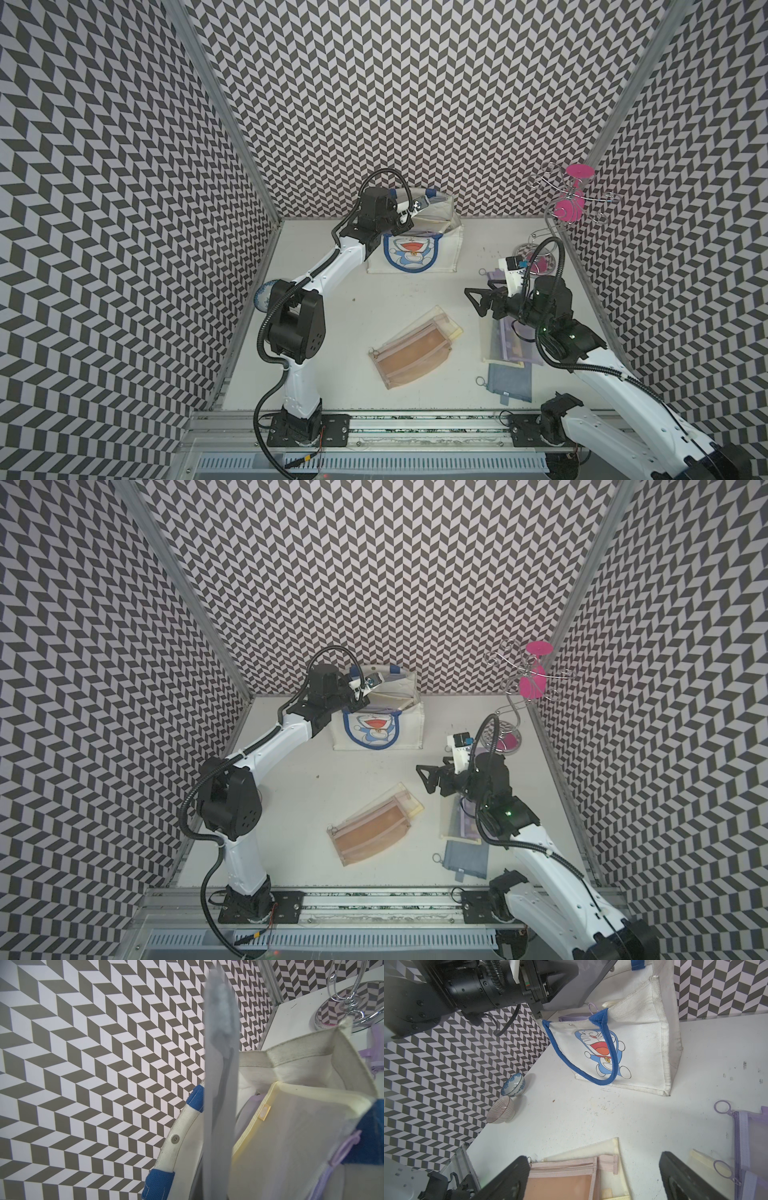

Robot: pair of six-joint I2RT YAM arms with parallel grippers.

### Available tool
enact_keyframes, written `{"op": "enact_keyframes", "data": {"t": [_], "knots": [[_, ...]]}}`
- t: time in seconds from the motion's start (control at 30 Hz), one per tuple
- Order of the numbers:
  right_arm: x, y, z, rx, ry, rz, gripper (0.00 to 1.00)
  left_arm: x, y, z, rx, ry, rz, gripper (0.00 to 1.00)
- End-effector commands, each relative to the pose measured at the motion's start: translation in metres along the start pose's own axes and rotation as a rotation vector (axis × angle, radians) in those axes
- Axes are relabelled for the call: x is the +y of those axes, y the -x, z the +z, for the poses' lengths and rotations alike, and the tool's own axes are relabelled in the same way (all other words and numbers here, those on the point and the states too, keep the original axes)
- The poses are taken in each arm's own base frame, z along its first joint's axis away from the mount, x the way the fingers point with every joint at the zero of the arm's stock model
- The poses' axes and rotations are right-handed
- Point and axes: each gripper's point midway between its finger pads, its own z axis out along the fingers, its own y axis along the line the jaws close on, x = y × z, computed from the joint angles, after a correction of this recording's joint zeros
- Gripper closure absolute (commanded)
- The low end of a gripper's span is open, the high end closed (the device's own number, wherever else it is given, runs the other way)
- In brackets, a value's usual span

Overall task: Put the pencil pouch into the canvas bag
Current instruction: Place the pencil pouch in the canvas bag.

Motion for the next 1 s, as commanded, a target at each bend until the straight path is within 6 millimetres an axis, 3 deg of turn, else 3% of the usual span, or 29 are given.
{"op": "enact_keyframes", "data": {"t": [0.0, 0.13, 0.37, 0.57, 0.83, 0.97], "knots": [[0.004, 0.013, -0.005, -0.045, 0.015, -0.03, 0.02, -0.001, -0.005, 0.002, 0.013, -0.015, -0.001, 0.99], [0.003, 0.014, -0.006, -0.047, 0.012, -0.028, 0.02, -0.001, -0.003, -0.002, 0.009, -0.011, -0.029, 0.9], [0.003, 0.016, -0.008, -0.056, 0.014, -0.029, 0.02, -0.011, -0.002, -0.009, 0.012, -0.037, -0.041, 0.9], [0.003, 0.016, -0.01, -0.058, 0.015, -0.03, 0.02, -0.005, -0.001, -0.004, 0.039, -0.016, -0.075, 0.61], [0.001, 0.018, -0.011, -0.067, 0.013, -0.029, 0.02, 0.011, 0.007, -0.009, 0.102, 0.048, -0.123, 0.42], [0.002, 0.019, -0.012, -0.071, 0.018, -0.03, 0.02, -0.002, 0.004, -0.011, 0.17, 0.028, -0.176, 0.38]]}}
